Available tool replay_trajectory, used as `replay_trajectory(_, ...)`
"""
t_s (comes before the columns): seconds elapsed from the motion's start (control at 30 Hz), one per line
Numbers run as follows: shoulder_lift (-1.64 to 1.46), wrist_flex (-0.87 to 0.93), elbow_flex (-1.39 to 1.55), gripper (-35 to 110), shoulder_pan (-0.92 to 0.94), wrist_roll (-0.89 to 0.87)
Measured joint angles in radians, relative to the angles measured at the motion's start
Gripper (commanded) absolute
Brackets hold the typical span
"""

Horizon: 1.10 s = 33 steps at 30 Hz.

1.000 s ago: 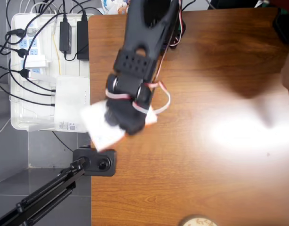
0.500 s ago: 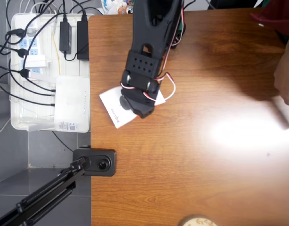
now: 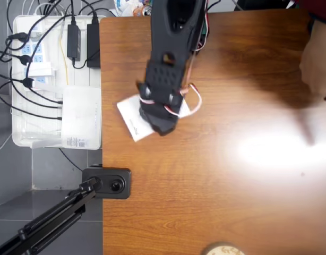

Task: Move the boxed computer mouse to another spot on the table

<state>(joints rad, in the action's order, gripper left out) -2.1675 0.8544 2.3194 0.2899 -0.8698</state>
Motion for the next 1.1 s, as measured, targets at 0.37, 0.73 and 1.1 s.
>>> replay_trajectory(0.37,-0.288,-0.337,0.066,0,-0.026,-0.066)
replay_trajectory(0.73,-0.609,-1.488,0.218,0,-0.17,0.199)
replay_trajectory(1.1,-0.933,-2.094,0.434,0,-0.175,0.626)
